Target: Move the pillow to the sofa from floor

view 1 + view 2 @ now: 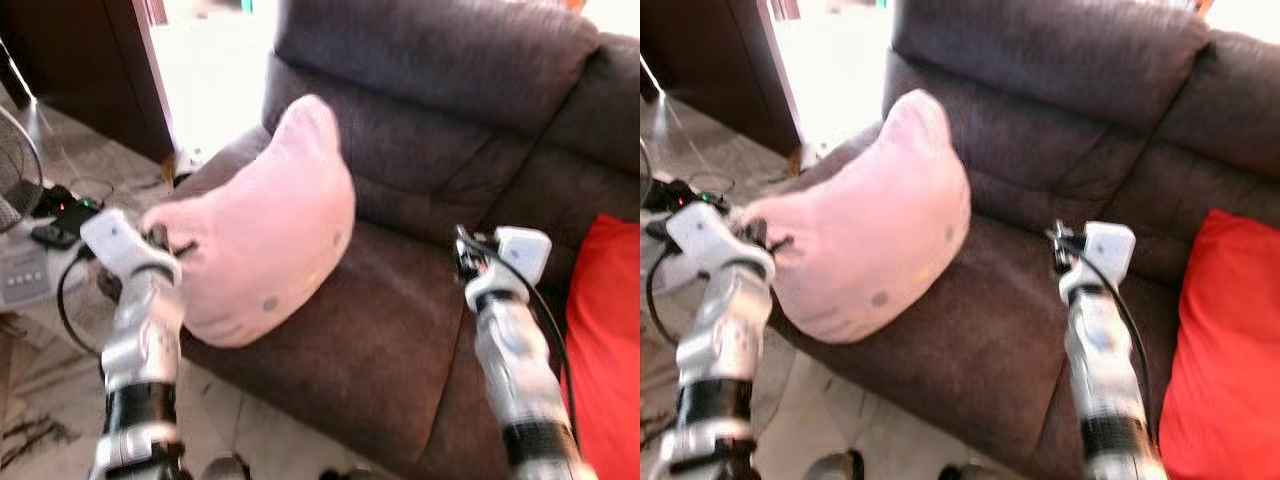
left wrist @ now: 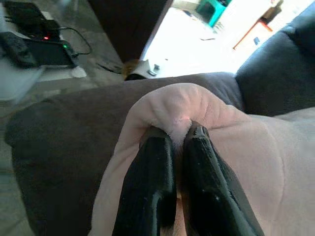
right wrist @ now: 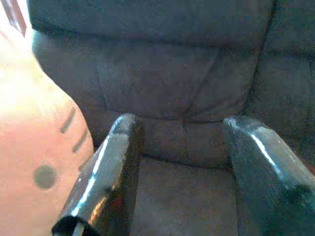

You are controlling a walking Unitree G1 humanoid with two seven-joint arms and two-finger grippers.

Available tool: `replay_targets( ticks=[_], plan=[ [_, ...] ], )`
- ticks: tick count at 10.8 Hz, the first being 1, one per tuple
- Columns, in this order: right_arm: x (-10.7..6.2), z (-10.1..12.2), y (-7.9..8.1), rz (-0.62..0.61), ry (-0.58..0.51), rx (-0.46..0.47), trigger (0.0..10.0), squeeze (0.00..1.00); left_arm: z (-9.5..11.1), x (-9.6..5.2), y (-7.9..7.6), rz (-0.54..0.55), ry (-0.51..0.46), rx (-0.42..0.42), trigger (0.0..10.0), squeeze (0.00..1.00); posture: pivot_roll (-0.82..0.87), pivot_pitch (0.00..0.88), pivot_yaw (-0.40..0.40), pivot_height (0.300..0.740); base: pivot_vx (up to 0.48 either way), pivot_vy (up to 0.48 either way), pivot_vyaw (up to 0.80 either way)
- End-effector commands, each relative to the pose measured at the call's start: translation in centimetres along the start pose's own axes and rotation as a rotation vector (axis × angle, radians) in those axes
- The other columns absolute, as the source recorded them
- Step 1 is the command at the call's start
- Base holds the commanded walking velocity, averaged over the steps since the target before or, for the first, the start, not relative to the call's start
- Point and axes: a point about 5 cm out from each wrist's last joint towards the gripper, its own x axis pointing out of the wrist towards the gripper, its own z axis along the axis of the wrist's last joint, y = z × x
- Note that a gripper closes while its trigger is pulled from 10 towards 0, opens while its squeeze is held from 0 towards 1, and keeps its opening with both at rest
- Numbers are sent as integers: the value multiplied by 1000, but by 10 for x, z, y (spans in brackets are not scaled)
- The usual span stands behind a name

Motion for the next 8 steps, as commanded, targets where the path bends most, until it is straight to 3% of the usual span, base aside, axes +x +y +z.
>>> replay_targets(
  ticks=[1,4,6,7,8],
  plan=[
    [-3,5,1,0,-2,17,10000,0,0,-4,-6,-36,8,8,10000,0,121,126,-100,740,0,0,0],
    [-3,28,19,47,-59,57,10000,0,-8,-4,-12,-29,33,-63,10000,0,111,119,-99,740,0,0,0],
    [-4,29,26,57,-51,65,10000,0,-11,0,-30,-86,47,-37,10000,0,116,119,-100,740,0,0,0],
    [-9,27,30,69,-34,66,10000,0,-10,12,-31,1,50,-132,10000,0,110,116,-97,740,0,0,0],
    [-16,20,26,83,-16,37,10000,0,-8,21,-28,37,43,-133,10000,0,105,115,-97,740,0,0,0]
  ],
)
